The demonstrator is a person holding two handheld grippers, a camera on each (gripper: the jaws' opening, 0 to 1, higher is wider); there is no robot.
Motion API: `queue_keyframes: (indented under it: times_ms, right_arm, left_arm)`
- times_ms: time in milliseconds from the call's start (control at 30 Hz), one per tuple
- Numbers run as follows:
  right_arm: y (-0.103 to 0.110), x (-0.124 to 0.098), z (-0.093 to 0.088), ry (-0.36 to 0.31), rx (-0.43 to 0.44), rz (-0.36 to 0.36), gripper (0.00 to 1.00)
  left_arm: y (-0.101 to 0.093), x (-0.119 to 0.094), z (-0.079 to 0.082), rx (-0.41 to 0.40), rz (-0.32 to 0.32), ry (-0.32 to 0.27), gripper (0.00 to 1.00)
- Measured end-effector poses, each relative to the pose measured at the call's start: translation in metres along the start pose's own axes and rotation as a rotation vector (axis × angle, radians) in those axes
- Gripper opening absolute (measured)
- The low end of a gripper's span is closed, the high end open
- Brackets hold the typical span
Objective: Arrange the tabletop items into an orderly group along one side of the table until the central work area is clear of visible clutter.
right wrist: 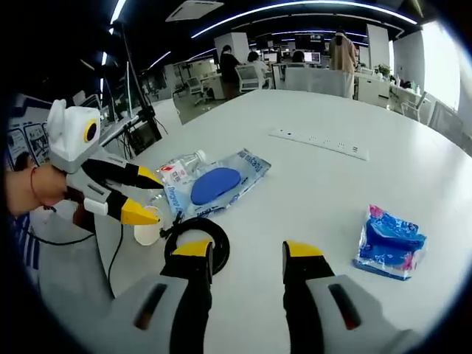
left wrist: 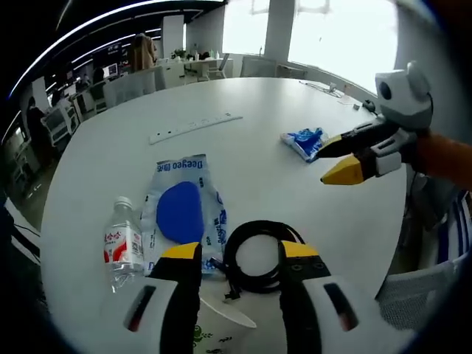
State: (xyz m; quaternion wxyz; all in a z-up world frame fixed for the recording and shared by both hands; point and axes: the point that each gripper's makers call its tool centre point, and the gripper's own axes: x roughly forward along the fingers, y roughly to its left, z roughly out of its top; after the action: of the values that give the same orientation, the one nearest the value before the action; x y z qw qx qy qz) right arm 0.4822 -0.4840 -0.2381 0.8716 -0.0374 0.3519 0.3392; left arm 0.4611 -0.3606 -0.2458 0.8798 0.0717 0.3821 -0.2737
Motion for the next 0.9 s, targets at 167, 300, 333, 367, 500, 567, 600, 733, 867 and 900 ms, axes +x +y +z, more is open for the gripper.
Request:
queue_keyframes:
  times_ms: [167,300,333,367,500,567,600,733,867,900]
  right_arm:
    - [0.012,0.014,-0.006,0.035,-0.013,0.023,0.36]
    - [0.019,0.025,-0.011,0.064,-0.016,0.033,0.34]
    - [0.019,0.027,-0.013,0.074,-0.015,0.032,0.34]
    - [0.021,0.031,-0.014,0.078,-0.012,0.035,0.33]
    - [0.024,0.044,-0.02,0.113,-0.009,0.033,0.31]
    - [0.027,0.05,-0.022,0.129,-0.008,0.038,0.31]
    - [0.028,0.053,-0.022,0.133,-0.012,0.038,0.31]
    - [0.032,0.065,-0.027,0.165,-0.024,0.043,0.3]
    - [0.033,0.075,-0.028,0.187,-0.035,0.039,0.28]
    - [0.032,0.078,-0.03,0.197,-0.039,0.039,0.27]
  left_arm:
    - [-0.002,0.002,-0.006,-0.003,-0.005,0.013,0.41]
    - [-0.003,0.003,-0.008,-0.007,-0.011,0.016,0.41]
    - [-0.003,0.003,-0.009,-0.008,-0.012,0.015,0.41]
    - [-0.003,0.003,-0.01,-0.013,-0.013,0.016,0.41]
    - [-0.003,0.003,-0.012,-0.016,-0.017,0.014,0.4]
    - [-0.004,0.003,-0.013,-0.022,-0.02,0.014,0.4]
    - [-0.004,0.003,-0.013,-0.022,-0.02,0.013,0.4]
    - [-0.006,0.003,-0.015,-0.029,-0.027,0.009,0.4]
    - [-0.008,0.003,-0.015,-0.03,-0.034,0.003,0.39]
    - [-0.008,0.003,-0.016,-0.028,-0.034,0.005,0.39]
